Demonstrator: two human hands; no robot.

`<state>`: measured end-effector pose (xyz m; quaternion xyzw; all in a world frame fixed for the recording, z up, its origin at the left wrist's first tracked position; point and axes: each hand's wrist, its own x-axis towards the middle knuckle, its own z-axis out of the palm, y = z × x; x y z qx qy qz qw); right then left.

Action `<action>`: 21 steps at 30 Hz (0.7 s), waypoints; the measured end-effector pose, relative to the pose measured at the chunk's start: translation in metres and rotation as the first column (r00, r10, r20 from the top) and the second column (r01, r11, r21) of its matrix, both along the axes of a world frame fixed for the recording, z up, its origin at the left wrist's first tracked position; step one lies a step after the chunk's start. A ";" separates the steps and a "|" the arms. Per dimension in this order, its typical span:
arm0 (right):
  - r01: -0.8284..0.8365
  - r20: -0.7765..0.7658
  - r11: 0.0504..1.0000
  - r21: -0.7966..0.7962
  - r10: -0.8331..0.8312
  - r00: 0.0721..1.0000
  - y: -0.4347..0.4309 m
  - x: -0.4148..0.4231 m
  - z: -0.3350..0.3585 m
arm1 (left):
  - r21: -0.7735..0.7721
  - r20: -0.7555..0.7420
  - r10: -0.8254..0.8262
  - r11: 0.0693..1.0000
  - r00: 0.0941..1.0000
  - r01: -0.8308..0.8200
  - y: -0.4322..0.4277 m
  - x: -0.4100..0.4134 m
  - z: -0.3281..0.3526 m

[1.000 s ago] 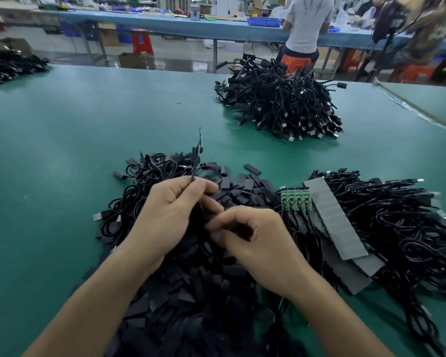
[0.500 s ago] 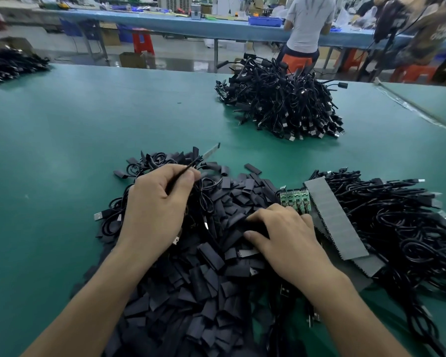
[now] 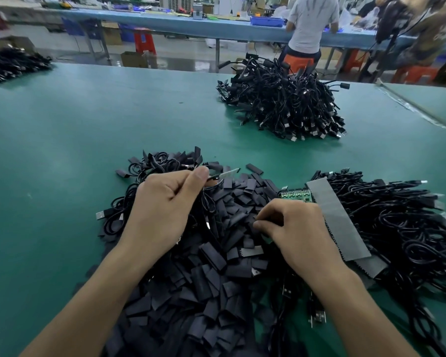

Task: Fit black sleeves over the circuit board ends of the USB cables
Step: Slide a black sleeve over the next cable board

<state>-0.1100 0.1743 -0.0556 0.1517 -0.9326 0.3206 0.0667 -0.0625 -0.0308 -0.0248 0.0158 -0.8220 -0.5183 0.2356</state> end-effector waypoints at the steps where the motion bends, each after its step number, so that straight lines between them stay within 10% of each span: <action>1: 0.003 -0.018 0.999 -0.037 -0.004 1.000 0.000 -0.001 0.000 | -0.015 0.000 -0.011 1.000 1.000 0.011 0.000 0.001 0.001; 9: -0.051 0.015 0.941 -0.335 0.059 0.998 -0.002 -0.003 0.006 | -0.081 0.066 -0.041 0.996 0.997 0.047 -0.001 0.000 -0.001; 21: 0.020 -0.035 0.945 0.326 -0.009 0.999 -0.006 0.005 0.001 | -0.144 0.092 -0.049 0.988 0.995 0.062 -0.004 -0.001 -0.006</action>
